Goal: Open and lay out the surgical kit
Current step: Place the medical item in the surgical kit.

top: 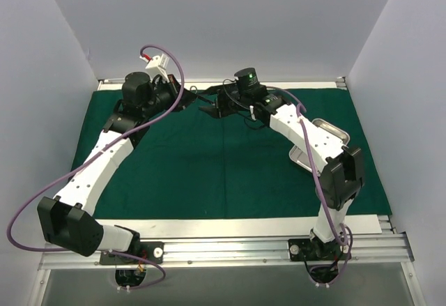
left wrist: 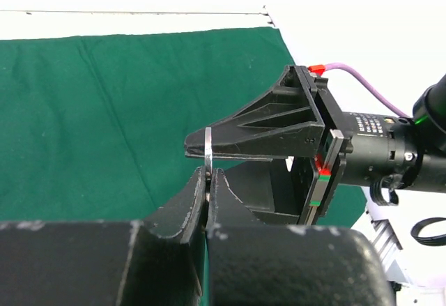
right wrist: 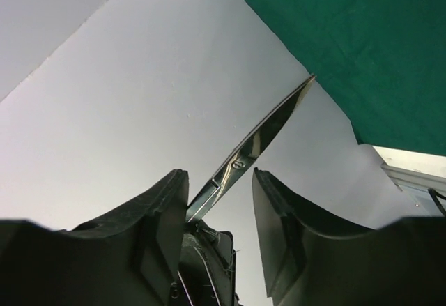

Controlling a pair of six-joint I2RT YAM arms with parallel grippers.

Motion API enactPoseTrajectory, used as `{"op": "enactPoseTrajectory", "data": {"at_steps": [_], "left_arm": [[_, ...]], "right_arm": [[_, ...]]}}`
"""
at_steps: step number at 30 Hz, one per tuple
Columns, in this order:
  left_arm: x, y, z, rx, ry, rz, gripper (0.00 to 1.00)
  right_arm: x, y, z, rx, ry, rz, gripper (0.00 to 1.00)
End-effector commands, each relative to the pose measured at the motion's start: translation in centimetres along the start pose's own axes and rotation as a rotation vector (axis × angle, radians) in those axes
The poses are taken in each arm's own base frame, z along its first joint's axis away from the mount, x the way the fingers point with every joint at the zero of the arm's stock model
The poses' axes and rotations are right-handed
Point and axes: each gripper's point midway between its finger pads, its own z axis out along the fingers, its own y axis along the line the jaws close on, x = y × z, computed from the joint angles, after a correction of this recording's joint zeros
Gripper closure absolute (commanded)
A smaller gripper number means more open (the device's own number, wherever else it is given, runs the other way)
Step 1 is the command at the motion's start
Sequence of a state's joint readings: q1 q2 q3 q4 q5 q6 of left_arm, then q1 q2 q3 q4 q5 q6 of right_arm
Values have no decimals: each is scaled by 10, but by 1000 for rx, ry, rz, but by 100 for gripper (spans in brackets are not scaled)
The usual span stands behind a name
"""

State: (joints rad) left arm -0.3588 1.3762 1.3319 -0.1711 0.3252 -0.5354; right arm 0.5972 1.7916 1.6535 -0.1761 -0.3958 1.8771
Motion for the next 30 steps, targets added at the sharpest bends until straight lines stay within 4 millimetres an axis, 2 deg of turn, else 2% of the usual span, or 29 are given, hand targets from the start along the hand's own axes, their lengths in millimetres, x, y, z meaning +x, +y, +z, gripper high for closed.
{"op": "enactPoseTrajectory", "data": {"at_steps": [1, 4, 5, 7, 8, 9, 11, 12, 13, 14, 15, 16, 18, 19, 20, 21, 22, 25, 27, 28, 29, 30], "left_arm": [[-19, -18, -11, 40, -62, 78, 98], [-14, -19, -11, 43, -50, 87, 98], [-11, -20, -11, 48, -44, 88, 98], [-7, -22, -12, 68, -33, 99, 98], [-4, -26, -14, 91, -18, 103, 98], [0, -25, -14, 96, -8, 106, 98], [9, -25, -18, 107, 16, 101, 86], [18, -20, -18, 98, 38, 91, 75], [22, -19, -23, 95, 43, 88, 56], [26, -17, -25, 88, 50, 82, 47], [34, -6, -27, 42, 57, 73, 40], [37, -3, -36, 20, 63, 75, 30], [40, 18, -44, -96, 60, 96, 24], [47, 31, -57, -183, 92, 86, 22], [47, 42, -64, -251, 92, 88, 18], [44, 54, -73, -323, 84, 87, 17], [40, 76, -92, -486, 72, 88, 16], [37, 107, -121, -703, 81, 82, 13], [33, 113, -129, -764, 74, 53, 13], [39, 125, -137, -820, 104, 25, 13], [41, 128, -138, -824, 115, -9, 13], [45, 132, -139, -826, 130, -37, 13]], "right_arm": [[4, 25, -13, -75, -35, 44, 60], [4, 26, -11, -81, -45, 59, 68], [4, 26, -10, -83, -47, 61, 78], [3, 27, -7, -87, -48, 60, 88], [3, 26, -6, -84, -46, 55, 97], [1, 26, -6, -84, -49, 51, 100], [-1, 20, -2, -65, -57, 19, 100], [-2, 19, -1, -56, -62, 4, 100], [-4, 15, 2, -31, -71, -14, 100], [-9, 10, 3, -6, -79, -73, 100], [-12, 5, 5, 19, -89, -114, 100], [-19, -4, 6, 82, -112, -150, 100], [-33, -19, 8, 152, -143, -296, 100], [-43, -43, 13, 251, -149, -330, 100], [-44, -47, 12, 282, -146, -381, 100], [-48, -60, 13, 329, -134, -484, 100], [-54, -80, 14, 407, -131, -517, 100], [-62, -117, 14, 537, -115, -628, 100], [-64, -128, 16, 579, -117, -667, 100], [-62, -140, 19, 627, -103, -710, 100], [-62, -144, 20, 653, -103, -739, 100], [-60, -134, 21, 641, -130, -787, 100]]}}
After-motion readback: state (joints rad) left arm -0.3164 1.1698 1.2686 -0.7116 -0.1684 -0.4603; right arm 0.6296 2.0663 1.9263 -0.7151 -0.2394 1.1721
